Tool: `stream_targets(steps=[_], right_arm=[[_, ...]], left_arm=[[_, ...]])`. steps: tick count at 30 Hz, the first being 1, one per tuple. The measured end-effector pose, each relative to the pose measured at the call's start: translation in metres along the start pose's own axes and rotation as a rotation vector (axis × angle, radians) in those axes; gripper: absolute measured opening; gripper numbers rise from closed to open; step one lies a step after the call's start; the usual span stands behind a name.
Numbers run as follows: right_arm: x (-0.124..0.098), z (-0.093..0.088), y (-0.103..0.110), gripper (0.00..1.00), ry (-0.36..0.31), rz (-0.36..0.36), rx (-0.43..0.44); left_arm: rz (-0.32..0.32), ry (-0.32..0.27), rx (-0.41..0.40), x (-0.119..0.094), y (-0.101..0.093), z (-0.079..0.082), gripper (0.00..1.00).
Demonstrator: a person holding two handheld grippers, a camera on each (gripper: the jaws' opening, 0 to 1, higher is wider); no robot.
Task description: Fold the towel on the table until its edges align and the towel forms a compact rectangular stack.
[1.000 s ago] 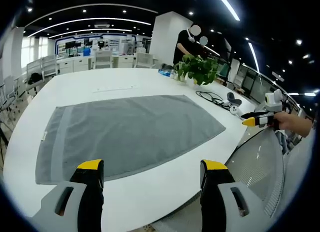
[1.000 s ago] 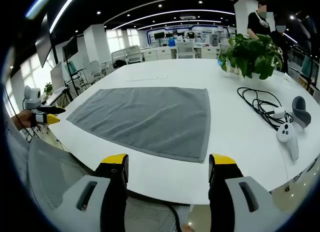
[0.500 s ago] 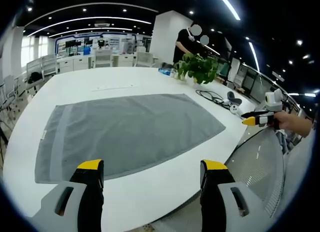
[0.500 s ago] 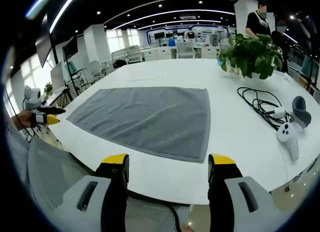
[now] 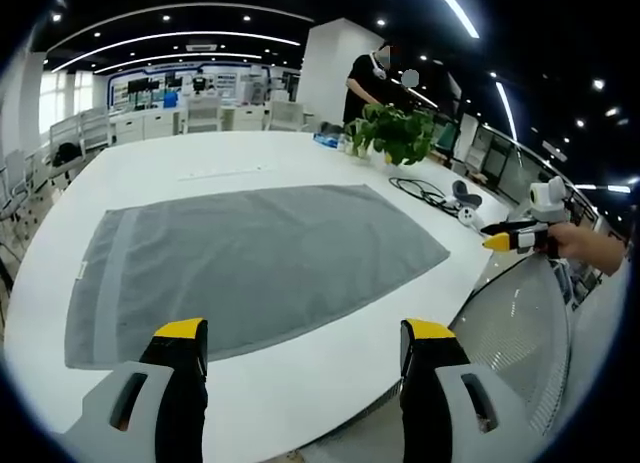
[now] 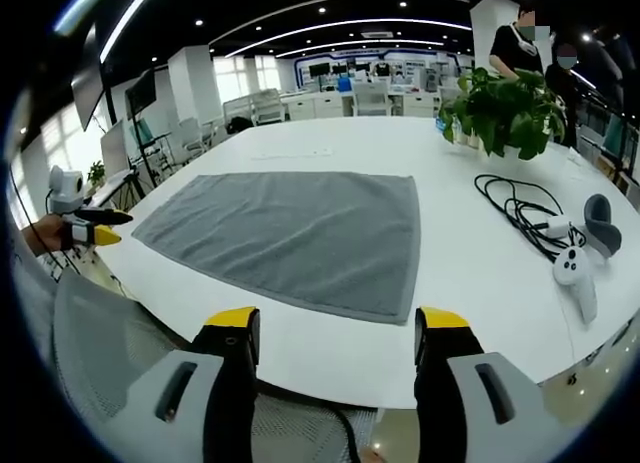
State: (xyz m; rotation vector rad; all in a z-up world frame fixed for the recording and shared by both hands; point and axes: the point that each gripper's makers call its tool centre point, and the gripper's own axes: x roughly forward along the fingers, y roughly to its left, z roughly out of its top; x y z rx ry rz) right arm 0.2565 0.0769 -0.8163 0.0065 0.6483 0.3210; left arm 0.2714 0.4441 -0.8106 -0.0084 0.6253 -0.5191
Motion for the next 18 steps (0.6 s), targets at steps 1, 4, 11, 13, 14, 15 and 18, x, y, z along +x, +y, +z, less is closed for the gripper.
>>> stream_targets(steps=[1, 4, 11, 13, 14, 15, 18], right_arm=[[0.000, 0.000, 0.000, 0.62, -0.001, 0.001, 0.005], [0.000, 0.001, -0.001, 0.62, -0.008, 0.002, 0.020], [0.001, 0.002, -0.001, 0.62, -0.015, 0.013, 0.043], [0.001, 0.002, 0.000, 0.62, -0.014, 0.021, 0.046], [0.001, 0.002, 0.000, 0.62, -0.014, 0.027, 0.049], [0.001, 0.002, -0.001, 0.62, -0.014, 0.032, 0.052], [0.002, 0.001, 0.000, 0.63, -0.002, 0.056, 0.089]], left_arm=[[0.000, 0.000, 0.001, 0.000, 0.000, 0.000, 0.81], [0.001, 0.001, -0.002, 0.001, -0.001, 0.000, 0.81], [0.007, -0.005, 0.003, 0.002, 0.001, 0.006, 0.81], [0.010, -0.014, 0.005, 0.002, 0.000, 0.010, 0.81], [0.011, -0.016, 0.005, 0.002, 0.000, 0.011, 0.81], [0.011, -0.017, 0.006, 0.003, 0.000, 0.012, 0.81], [0.006, -0.015, 0.010, 0.004, -0.004, 0.013, 0.81]])
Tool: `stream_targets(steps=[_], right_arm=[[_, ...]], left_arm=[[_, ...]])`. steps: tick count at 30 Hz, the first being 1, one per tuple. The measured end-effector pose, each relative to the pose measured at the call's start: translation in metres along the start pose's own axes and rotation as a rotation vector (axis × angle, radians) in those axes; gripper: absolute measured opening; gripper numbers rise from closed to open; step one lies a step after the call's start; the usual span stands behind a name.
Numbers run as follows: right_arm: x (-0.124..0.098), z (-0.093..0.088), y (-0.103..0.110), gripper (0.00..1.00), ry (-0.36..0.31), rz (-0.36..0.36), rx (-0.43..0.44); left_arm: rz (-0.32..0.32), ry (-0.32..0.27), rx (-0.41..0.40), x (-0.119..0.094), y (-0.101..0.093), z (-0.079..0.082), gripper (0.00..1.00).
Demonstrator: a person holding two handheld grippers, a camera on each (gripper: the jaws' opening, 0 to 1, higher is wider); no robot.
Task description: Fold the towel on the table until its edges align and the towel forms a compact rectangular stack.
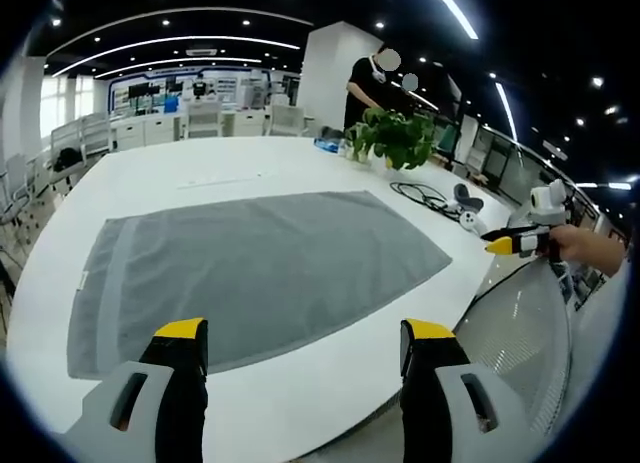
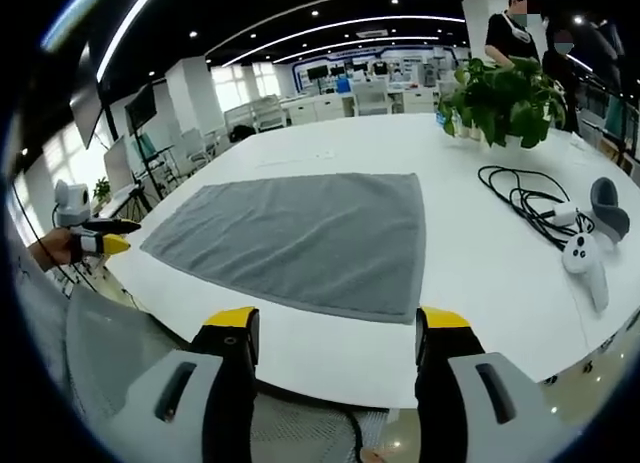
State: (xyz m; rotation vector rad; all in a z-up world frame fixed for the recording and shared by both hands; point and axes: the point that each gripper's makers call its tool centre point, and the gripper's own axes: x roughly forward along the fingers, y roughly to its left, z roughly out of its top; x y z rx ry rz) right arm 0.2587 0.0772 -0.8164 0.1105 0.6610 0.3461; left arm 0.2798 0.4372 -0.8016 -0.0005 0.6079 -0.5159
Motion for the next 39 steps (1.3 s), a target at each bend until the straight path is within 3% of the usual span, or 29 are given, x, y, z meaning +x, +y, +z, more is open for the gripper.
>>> stream_targets(steps=[8, 15, 25, 28, 32, 35, 39], right_arm=[[0.001, 0.004, 0.002, 0.64, 0.001, 0.024, 0.006], [0.002, 0.007, -0.010, 0.62, 0.003, 0.024, 0.004], [0.008, 0.017, -0.028, 0.61, -0.005, 0.027, -0.027], [0.010, 0.030, -0.034, 0.61, -0.015, 0.036, -0.059], [0.012, 0.048, -0.044, 0.61, -0.044, 0.037, -0.078], [0.017, 0.055, -0.051, 0.60, -0.048, 0.046, -0.096], [0.024, 0.058, -0.061, 0.60, -0.046, 0.051, -0.106]], left_arm=[[-0.008, 0.004, 0.006, 0.003, -0.007, 0.002, 0.81], [-0.026, 0.009, 0.046, 0.010, -0.021, 0.015, 0.81], [-0.145, 0.034, 0.120, 0.045, -0.076, 0.028, 0.81], [-0.207, 0.048, 0.156, 0.056, -0.101, 0.028, 0.81], [-0.235, 0.049, 0.166, 0.069, -0.121, 0.032, 0.81], [-0.248, 0.051, 0.166, 0.082, -0.134, 0.039, 0.81], [-0.264, 0.021, 0.176, 0.100, -0.151, 0.060, 0.81]])
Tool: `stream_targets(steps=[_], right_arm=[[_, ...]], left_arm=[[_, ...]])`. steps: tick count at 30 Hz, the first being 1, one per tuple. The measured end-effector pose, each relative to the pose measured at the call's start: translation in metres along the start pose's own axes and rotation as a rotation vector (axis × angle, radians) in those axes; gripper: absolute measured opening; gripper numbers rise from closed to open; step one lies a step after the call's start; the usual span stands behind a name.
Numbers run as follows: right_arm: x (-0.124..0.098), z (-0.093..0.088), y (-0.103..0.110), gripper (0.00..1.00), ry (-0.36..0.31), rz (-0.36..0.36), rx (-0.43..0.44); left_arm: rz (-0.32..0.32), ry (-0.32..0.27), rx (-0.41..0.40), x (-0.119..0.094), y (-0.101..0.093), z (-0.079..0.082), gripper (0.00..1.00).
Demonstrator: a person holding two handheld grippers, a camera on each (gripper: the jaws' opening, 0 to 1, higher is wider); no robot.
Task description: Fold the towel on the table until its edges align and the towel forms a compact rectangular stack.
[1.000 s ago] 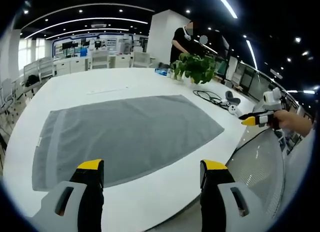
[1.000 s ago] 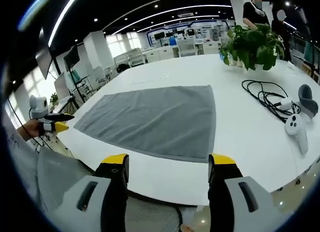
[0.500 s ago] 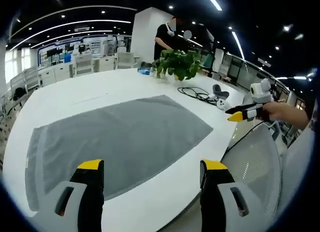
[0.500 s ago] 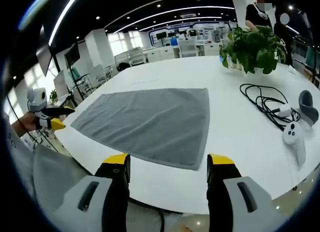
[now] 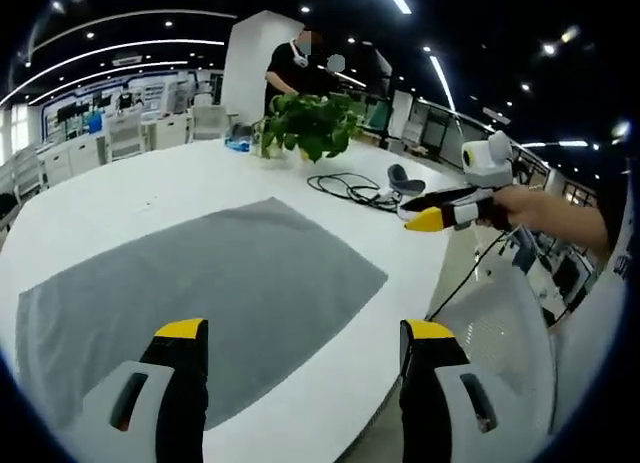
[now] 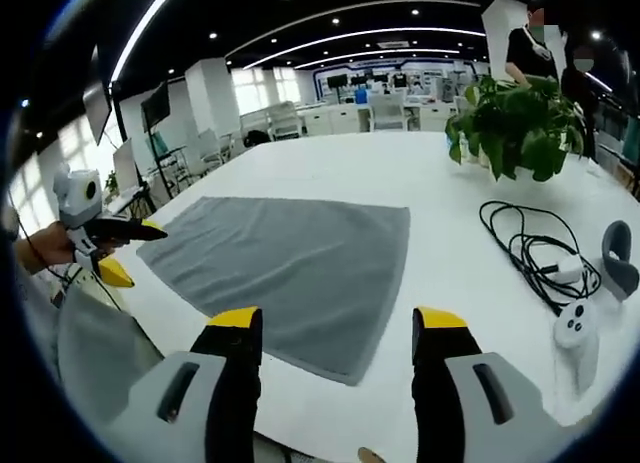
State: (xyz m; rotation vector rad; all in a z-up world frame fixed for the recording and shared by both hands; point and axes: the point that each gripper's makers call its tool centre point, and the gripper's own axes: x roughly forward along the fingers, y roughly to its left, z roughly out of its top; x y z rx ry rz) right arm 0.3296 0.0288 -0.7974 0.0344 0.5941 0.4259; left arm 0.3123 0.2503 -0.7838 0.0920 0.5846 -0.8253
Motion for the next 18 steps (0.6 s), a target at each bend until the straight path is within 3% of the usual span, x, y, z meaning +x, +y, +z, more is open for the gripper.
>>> stream_targets(steps=[4, 8, 18], right_arm=[[0.009, 0.004, -0.012, 0.59, -0.009, 0.014, -0.012], [0.018, 0.010, -0.023, 0.59, -0.017, 0.020, -0.025], [0.035, 0.018, -0.042, 0.56, -0.054, -0.014, -0.065]], left_arm=[[-0.018, -0.024, 0.031, 0.019, -0.010, 0.019, 0.81], [-0.043, -0.029, 0.061, 0.037, -0.021, 0.028, 0.80], [-0.097, -0.017, 0.115, 0.067, -0.045, 0.026, 0.79]])
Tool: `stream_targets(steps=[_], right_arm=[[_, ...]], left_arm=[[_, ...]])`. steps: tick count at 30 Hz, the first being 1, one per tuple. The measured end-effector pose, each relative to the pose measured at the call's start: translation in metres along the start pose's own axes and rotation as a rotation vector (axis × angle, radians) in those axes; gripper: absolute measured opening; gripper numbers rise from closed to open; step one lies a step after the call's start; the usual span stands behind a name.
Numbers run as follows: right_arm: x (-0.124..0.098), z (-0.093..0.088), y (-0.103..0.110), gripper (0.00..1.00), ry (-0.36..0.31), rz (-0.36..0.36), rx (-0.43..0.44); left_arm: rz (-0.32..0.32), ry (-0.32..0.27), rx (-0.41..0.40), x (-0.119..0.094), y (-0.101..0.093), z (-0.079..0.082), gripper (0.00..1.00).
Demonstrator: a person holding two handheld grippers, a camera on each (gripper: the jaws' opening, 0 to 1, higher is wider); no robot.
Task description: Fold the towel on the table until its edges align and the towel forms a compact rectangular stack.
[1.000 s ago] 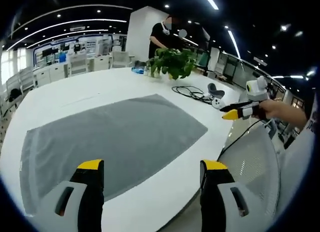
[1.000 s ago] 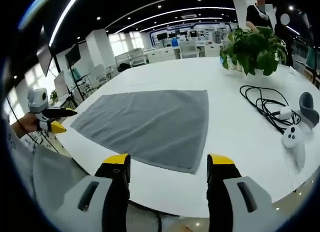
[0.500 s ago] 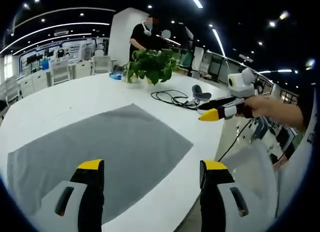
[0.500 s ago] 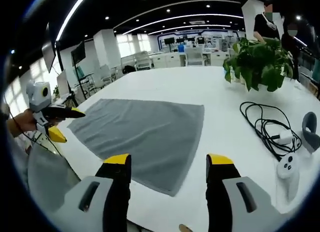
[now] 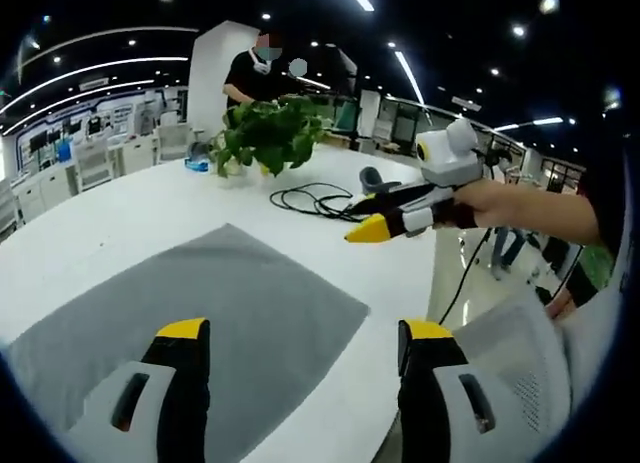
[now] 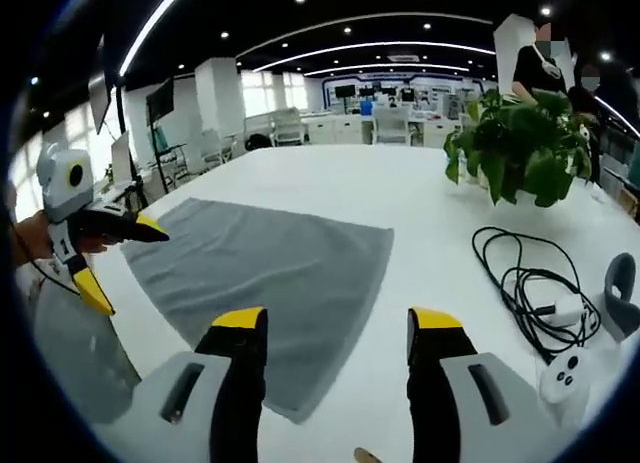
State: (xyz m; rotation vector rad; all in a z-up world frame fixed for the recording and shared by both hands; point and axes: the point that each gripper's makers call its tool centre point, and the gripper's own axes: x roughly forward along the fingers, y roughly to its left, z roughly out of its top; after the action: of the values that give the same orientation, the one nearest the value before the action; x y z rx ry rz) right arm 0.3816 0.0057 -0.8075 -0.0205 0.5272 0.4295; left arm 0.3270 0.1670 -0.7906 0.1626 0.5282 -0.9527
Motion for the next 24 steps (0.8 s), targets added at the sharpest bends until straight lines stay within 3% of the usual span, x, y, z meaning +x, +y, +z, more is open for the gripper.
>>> stream_targets(steps=[17, 24], right_arm=[[0.034, 0.004, -0.020, 0.55, 0.005, -0.004, -0.012], [0.051, 0.014, -0.026, 0.54, -0.013, -0.012, -0.010]], left_arm=[[-0.157, 0.077, 0.160, 0.060, -0.035, -0.014, 0.77], [-0.249, 0.050, 0.133, 0.081, -0.055, -0.012, 0.71]])
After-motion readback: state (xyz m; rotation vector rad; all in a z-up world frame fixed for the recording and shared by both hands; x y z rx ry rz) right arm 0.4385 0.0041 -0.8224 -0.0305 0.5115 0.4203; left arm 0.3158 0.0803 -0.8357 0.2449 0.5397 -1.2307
